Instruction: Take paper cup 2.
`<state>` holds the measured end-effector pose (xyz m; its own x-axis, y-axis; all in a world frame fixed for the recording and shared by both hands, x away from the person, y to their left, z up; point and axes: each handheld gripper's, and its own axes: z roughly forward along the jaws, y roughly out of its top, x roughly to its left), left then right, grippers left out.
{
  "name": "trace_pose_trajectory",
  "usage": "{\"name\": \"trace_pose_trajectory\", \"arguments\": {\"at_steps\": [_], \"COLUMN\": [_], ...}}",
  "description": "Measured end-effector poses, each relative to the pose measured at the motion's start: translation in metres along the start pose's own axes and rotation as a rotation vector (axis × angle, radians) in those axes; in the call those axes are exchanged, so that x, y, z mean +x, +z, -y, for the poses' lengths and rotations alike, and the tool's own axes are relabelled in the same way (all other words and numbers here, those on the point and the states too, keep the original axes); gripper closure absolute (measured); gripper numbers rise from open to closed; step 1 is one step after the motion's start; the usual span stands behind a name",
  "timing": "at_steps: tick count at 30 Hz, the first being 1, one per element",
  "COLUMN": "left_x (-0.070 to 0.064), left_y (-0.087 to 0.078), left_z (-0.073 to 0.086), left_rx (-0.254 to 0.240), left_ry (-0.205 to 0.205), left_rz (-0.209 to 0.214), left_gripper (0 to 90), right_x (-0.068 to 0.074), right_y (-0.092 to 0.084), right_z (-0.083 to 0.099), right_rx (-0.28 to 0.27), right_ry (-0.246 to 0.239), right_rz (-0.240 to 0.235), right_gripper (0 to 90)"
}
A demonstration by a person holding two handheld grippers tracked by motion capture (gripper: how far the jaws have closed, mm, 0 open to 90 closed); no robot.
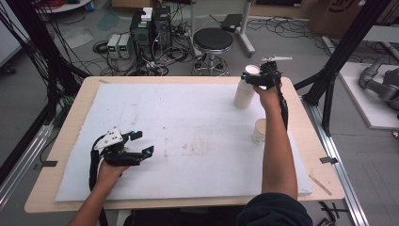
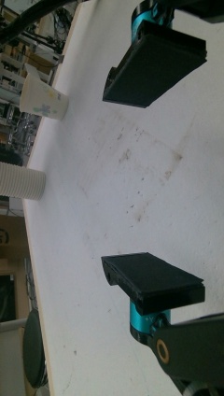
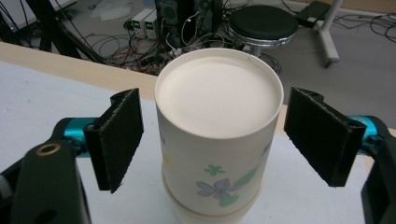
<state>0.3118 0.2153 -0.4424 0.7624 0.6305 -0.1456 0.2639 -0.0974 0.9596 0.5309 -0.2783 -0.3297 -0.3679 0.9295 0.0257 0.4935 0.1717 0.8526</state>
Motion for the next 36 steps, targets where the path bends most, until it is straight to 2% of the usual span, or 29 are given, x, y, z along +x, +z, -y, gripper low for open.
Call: {"name": "trace_pose_trajectory", "arguments": {"at_steps": [1,3,6,9,15,18,22,25,36], "left_x": [0.0,0.0,-0.001,-0.001,-0.001,-0.002,-0.001,-0.002,-0.002], "left_y": [0.0,0.0,0.0,0.0,0.0,0.0,0.001,0.001,0.001], "left_z": [0.0,0.0,0.0,0.0,0.0,0.001,0.001,0.001,0.001], "left_rx": [0.001,0.0,0.005,0.006,0.01,0.012,0.012,0.012,0.008], "left_ry": [-0.003,-0.004,0.0,0.0,0.0,-0.001,0.001,0.001,-0.004], "left_rz": [0.002,0.002,0.002,0.002,0.005,0.005,0.006,0.01,0.012], "left_gripper": [18.0,18.0,18.1,18.1,18.3,18.3,18.4,18.5,18.7], "right_x": [0.0,0.001,0.002,0.002,0.003,0.002,0.002,0.001,0.005], "right_y": [0.001,0.002,0.003,0.003,0.002,0.0,-0.002,-0.008,-0.026], "right_z": [0.0,0.0,0.0,0.0,0.0,-0.001,-0.002,-0.004,-0.011], "right_rx": [-0.005,-0.018,-0.015,-0.025,-0.03,-0.057,-0.053,-0.091,-0.163], "right_ry": [-0.006,0.0,0.003,-0.001,0.012,0.015,0.02,0.018,-0.004], "right_rz": [0.002,-0.005,-0.005,0.007,0.007,0.008,0.005,0.002,-0.005], "right_gripper": [20.5,26.6,27.0,33.1,33.9,34.2,34.5,34.8,36.1]}}
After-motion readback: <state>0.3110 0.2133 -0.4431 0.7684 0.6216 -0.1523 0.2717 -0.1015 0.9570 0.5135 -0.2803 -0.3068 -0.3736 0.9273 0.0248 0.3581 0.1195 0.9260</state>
